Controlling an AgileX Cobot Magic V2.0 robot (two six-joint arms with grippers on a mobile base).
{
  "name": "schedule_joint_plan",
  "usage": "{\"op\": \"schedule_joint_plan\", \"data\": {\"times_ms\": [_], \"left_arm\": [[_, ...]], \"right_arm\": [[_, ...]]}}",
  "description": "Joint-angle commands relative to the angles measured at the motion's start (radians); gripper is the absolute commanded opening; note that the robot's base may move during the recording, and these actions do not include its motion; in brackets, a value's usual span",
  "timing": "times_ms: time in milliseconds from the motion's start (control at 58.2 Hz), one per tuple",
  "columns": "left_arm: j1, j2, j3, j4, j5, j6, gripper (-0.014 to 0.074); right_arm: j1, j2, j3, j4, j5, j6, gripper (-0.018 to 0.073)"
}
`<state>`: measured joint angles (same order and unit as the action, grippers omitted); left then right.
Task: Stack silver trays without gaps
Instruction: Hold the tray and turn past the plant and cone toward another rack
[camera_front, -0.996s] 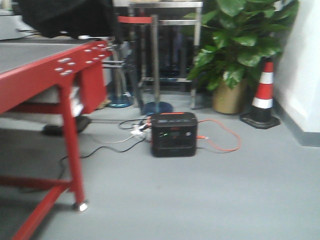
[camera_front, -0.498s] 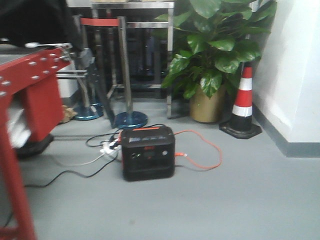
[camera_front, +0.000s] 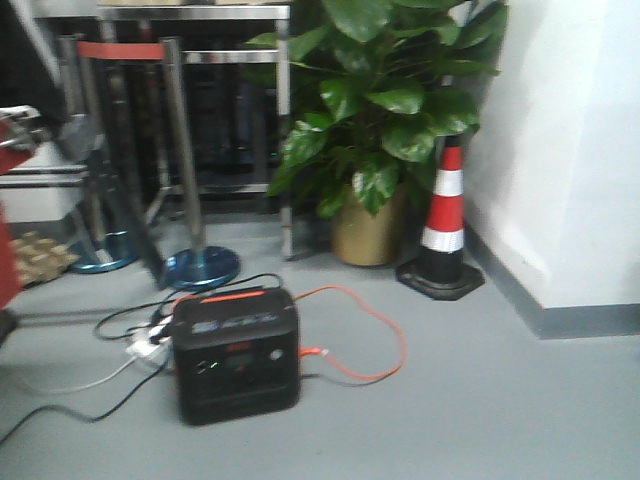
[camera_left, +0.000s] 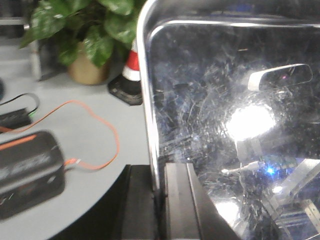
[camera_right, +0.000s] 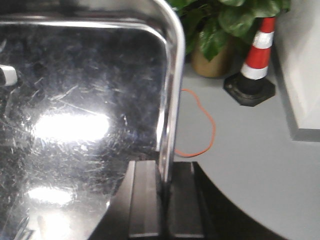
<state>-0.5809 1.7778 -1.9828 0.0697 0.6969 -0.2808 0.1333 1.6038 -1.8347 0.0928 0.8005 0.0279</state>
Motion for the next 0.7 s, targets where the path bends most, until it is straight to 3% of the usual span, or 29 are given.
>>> {"op": "schedule_joint_plan", "data": {"times_ms": [0, 687], "left_arm": [[-0.009, -0.011, -0.006, -0.031, -0.043, 0.007, -0.0021], [-0.009, -0.011, -0.006, -0.009, -0.043, 0.007, -0.0021]], "right_arm": [[0.007, -0.009, -0.009, 0.018, -0.054, -0.011, -0.0081], [0.007, -0.009, -0.009, 0.018, -0.054, -0.011, -0.0081]]}}
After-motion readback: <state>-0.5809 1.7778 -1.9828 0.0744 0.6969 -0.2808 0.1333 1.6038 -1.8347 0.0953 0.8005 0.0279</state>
